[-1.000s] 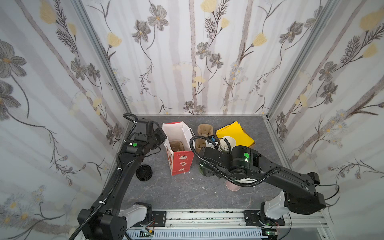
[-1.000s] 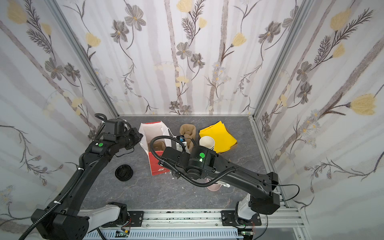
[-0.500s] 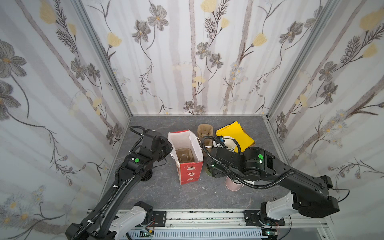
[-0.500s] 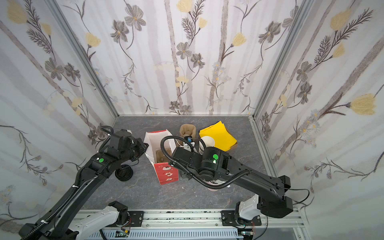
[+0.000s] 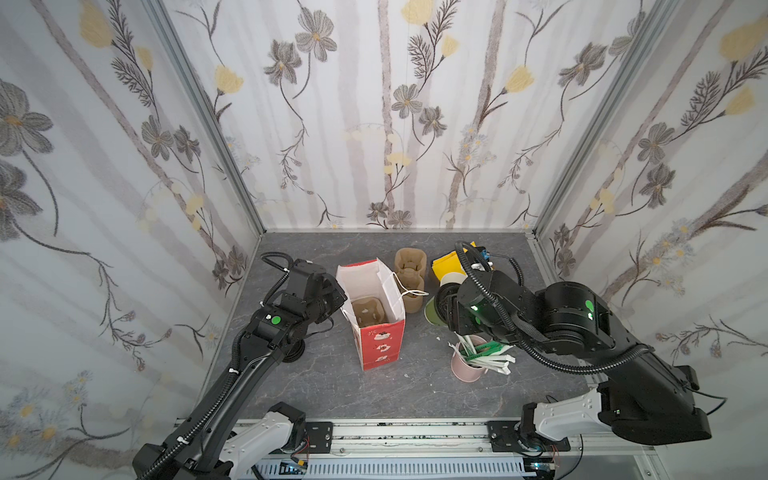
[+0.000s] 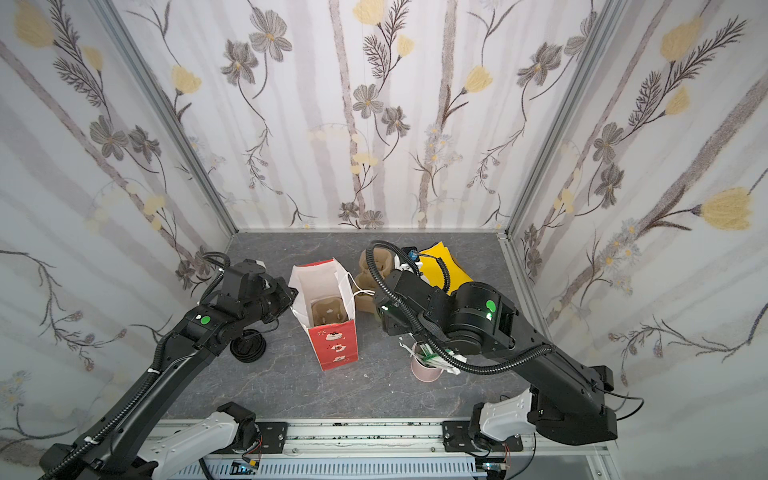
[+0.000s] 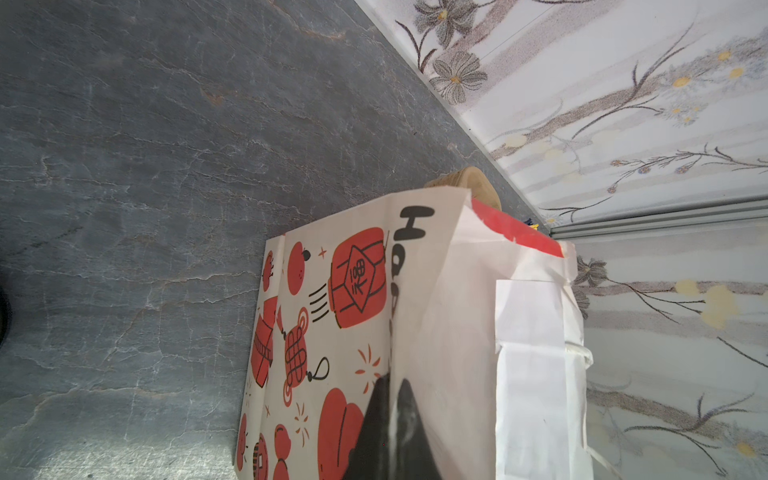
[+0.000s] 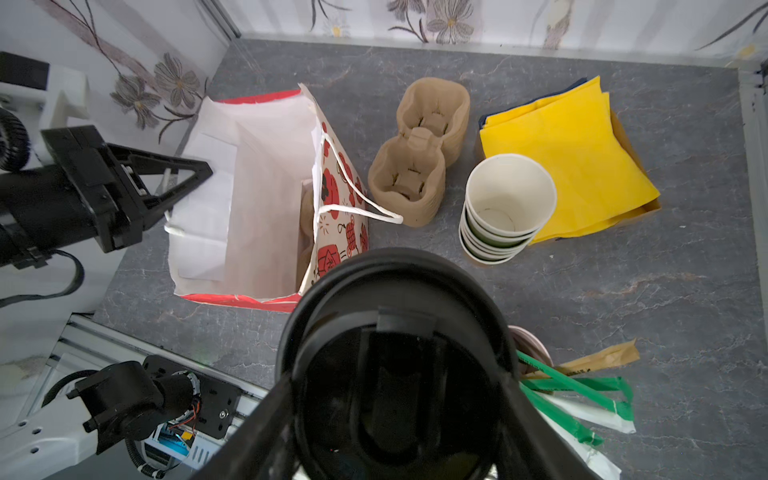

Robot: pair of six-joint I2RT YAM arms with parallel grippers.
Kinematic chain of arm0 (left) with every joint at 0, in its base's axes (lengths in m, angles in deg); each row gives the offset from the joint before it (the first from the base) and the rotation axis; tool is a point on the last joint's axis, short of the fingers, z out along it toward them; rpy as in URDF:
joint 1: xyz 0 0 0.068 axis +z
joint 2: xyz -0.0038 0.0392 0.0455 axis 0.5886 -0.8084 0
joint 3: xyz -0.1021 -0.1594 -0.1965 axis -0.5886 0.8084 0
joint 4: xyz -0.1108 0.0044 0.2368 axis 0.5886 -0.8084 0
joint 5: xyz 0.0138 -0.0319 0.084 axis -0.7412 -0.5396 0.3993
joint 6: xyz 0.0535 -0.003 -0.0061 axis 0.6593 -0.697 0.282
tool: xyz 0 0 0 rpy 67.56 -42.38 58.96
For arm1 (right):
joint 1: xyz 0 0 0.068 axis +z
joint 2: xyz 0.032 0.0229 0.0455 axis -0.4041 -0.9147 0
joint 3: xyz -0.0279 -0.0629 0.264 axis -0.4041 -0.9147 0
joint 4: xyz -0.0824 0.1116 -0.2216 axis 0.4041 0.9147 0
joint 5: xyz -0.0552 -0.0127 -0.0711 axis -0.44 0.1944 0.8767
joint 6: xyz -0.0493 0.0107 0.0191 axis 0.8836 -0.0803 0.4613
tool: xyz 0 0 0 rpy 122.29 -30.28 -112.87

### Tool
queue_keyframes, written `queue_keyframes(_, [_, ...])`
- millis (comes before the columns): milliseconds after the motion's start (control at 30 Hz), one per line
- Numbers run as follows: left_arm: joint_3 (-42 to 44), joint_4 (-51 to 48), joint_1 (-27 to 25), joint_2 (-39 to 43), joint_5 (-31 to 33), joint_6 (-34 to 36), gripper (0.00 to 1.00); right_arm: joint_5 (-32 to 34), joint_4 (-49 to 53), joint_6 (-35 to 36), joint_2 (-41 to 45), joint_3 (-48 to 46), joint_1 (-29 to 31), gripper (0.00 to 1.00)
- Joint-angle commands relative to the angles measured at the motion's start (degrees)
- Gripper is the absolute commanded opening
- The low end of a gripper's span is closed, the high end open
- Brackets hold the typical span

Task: Pack the takeout coffee
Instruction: 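Carry the held black lid over the gift bag opening with the right gripper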

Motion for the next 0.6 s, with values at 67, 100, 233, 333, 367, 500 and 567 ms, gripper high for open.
queue_keyframes(67, [0.31,1.65,-0.01,-0.08,-0.07,0.66,0.19,1.07,-1.77,6.69,-6.02,9.73,-0.01,0.6])
queue_keyframes(100, [0.43,1.75,-0.05,-0.08,-0.15,0.57,0.22,0.79,-1.83,7.62,-7.32,12.04,0.07,0.6])
queue_keyframes(233, [0.88,1.75,-0.13,0.18,-0.1,0.15,0.3,-1.27,-4.4,10.67,-10.73,16.55,0.05,0.6])
queue_keyframes(333, [0.47,1.69,-0.18,0.43,-0.07,0.41,0.38,-4.33,-8.8,11.47,-11.95,16.82,0.18,0.59])
queue_keyframes(367, [0.36,1.67,-0.09,0.45,-0.15,0.48,0.39,-5.23,-10.49,11.41,-12.5,16.87,0.31,0.59])
queue_keyframes(500, [-0.14,1.56,-0.14,0.88,-0.38,0.22,0.43,-6.82,-15.61,11.23,-14.36,16.88,1.22,0.59])
queue_keyframes(567, [-0.35,1.43,-0.05,1.23,-0.06,-0.03,0.44,-6.76,-16.89,10.73,-15.72,16.82,1.68,0.58])
